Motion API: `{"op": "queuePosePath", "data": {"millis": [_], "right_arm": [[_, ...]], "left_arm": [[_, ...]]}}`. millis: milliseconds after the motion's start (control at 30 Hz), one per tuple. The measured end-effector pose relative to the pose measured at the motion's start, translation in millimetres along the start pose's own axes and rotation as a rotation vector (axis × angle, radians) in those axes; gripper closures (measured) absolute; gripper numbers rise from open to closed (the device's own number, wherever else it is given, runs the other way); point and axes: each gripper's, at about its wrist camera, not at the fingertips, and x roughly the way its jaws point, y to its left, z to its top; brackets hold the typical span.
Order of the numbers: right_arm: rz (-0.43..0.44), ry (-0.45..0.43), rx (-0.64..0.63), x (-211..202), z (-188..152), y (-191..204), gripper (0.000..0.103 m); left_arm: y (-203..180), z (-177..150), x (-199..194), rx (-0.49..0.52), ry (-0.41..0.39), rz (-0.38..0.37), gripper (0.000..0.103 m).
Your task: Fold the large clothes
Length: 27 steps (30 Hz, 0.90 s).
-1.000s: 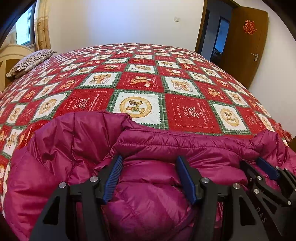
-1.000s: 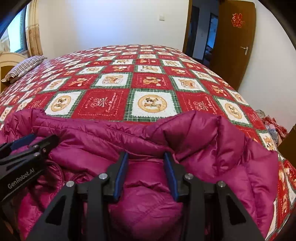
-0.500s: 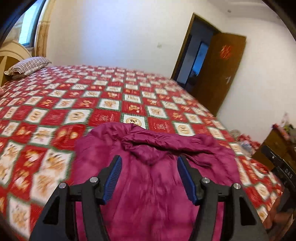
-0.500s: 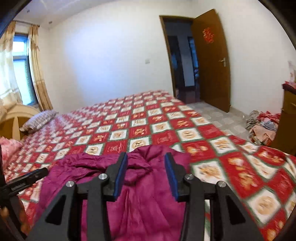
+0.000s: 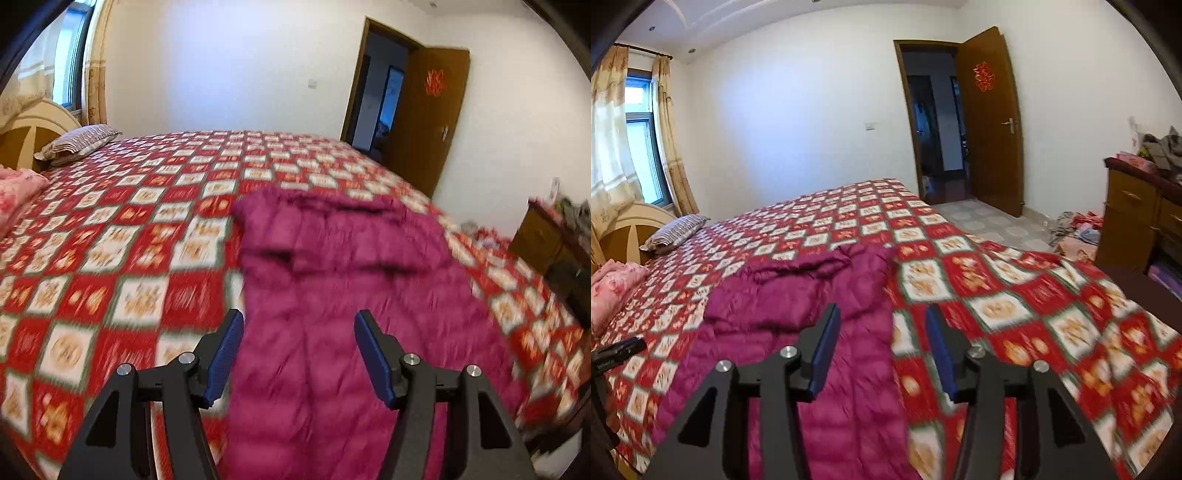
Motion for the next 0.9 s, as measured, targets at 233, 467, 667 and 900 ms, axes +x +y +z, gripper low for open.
{"op": "queuePosePath", "data": {"millis": [233,467,667,900], "right_arm": [[-0.034,0.071,0.018,-36.5,-36.6,-30.3,0.052],[0.007,0.189,-0.025,-33.2,-84.2,-17.6,0.04],[0.037,0.286,-0.073,-11.2,-113.5,0.1,0.04],[0.021,0.339,-0.125,-1.5,-134.5,11.5,0.04]], "left_arm": [[10.0,-58.4,-14.9,-0.016,0.063,0.031,0.04],[9.3,-92.4,-6.9,-0.06,0.122,0.082,0.04],[-0.5,-100.5,9.9,-0.014,0.217,0.266,0.04],[-6.4,-101.6,9.8,-0.002,0.213,0.296,0.04]]}}
